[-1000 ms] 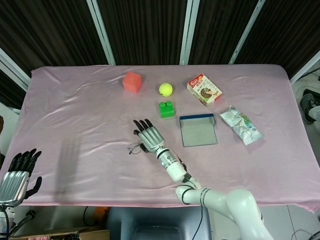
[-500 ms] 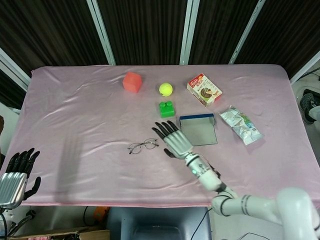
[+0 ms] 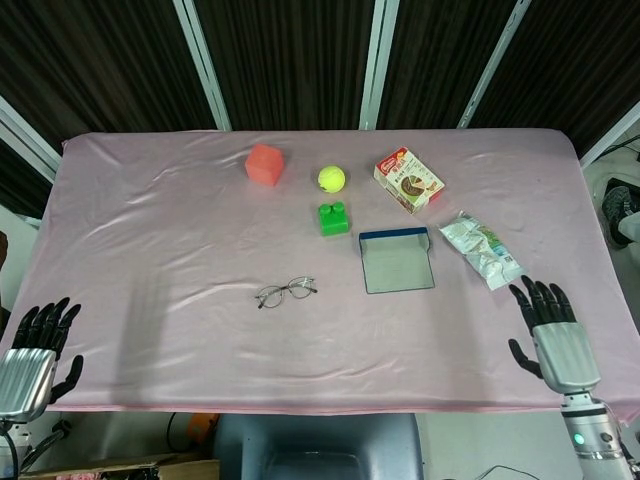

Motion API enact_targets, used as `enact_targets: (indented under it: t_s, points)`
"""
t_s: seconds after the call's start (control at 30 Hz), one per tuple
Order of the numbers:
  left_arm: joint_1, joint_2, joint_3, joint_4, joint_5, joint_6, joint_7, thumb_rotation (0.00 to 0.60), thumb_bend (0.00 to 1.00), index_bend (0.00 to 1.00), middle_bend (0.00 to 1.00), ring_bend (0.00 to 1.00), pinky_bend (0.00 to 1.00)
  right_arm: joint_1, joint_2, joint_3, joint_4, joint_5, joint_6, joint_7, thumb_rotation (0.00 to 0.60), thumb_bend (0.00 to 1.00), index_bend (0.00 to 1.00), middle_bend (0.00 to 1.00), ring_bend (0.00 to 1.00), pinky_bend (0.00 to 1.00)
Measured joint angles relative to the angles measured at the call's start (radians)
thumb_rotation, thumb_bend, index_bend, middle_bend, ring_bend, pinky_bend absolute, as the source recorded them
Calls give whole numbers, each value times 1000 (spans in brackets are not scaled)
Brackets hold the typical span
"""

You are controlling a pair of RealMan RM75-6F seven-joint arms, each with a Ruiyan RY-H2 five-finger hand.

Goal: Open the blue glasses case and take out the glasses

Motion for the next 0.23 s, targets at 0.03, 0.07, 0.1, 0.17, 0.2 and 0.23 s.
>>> enact_targets:
  t_s: [0.03,0.07,0.1,0.17,0.2,0.23]
  points:
    - [1,0,2,-1,2,0,4,600,438,0,0,0,0,-3,10,0,2,-5,-5,12,600,466,71,0,0,0]
    - [1,-1,5,-3,5,-1,9,600,438,0,0,0,0,-5,17,0,5,-10,-17,18,600,466,71,0,0,0]
    - [2,-1,7,-5,8,-1,11,600,438,0,0,0,0,-6,19,0,5,-12,-28,18,600,466,71,0,0,0]
    - [2,0,11,-7,15,-3,11,600,438,0,0,0,0,-8,23,5,6,-16,-56,16,600,466,71,0,0,0]
    - [2,1,12,-7,17,-4,8,600,437,0,0,0,0,-9,24,8,5,-17,-66,14,600,466,71,0,0,0]
    - [1,2,14,-8,18,-7,5,600,437,0,3,0,0,-10,24,12,4,-18,-73,12,600,466,71,0,0,0]
